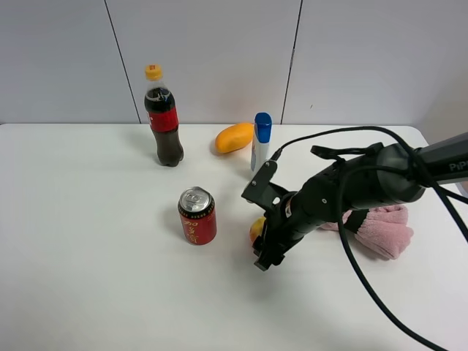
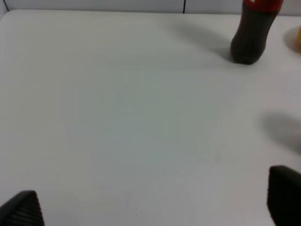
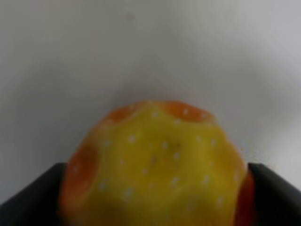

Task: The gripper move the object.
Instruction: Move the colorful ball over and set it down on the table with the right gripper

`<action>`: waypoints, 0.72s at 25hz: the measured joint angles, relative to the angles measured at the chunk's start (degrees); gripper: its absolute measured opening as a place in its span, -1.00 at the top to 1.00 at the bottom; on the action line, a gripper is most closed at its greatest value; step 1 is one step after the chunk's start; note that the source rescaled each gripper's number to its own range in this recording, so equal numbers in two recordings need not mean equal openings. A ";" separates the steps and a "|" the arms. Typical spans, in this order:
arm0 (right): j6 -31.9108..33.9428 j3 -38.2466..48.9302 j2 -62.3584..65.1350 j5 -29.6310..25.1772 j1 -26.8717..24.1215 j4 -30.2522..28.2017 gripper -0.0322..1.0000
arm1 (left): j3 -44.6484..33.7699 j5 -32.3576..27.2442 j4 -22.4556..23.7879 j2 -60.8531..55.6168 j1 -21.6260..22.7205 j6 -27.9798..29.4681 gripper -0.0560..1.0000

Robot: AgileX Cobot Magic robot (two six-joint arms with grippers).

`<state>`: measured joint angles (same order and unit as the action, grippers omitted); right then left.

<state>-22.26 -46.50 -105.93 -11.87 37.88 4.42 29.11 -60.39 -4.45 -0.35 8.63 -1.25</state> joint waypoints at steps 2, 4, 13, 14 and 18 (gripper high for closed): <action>0.54 0.00 0.00 0.44 0.00 0.00 0.25 | 0.00 0.00 0.00 0.00 0.00 0.00 -1.00; 0.60 0.00 0.00 0.50 0.00 0.00 0.20 | 0.00 0.00 0.00 0.00 0.00 0.00 -1.00; 0.60 0.00 0.00 0.55 0.00 0.00 0.19 | 0.00 0.00 0.00 0.00 0.00 0.00 -1.00; 0.60 0.00 0.00 0.50 0.00 0.00 0.18 | 0.00 0.00 0.00 0.00 0.00 0.00 -1.00; 0.99 -0.36 2.61 -2.67 0.00 0.00 0.02 | 0.00 0.00 0.00 0.00 0.00 0.06 -1.00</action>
<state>-21.27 -46.86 -103.32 -14.53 37.88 4.42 29.11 -60.39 -4.45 -0.35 8.63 -1.19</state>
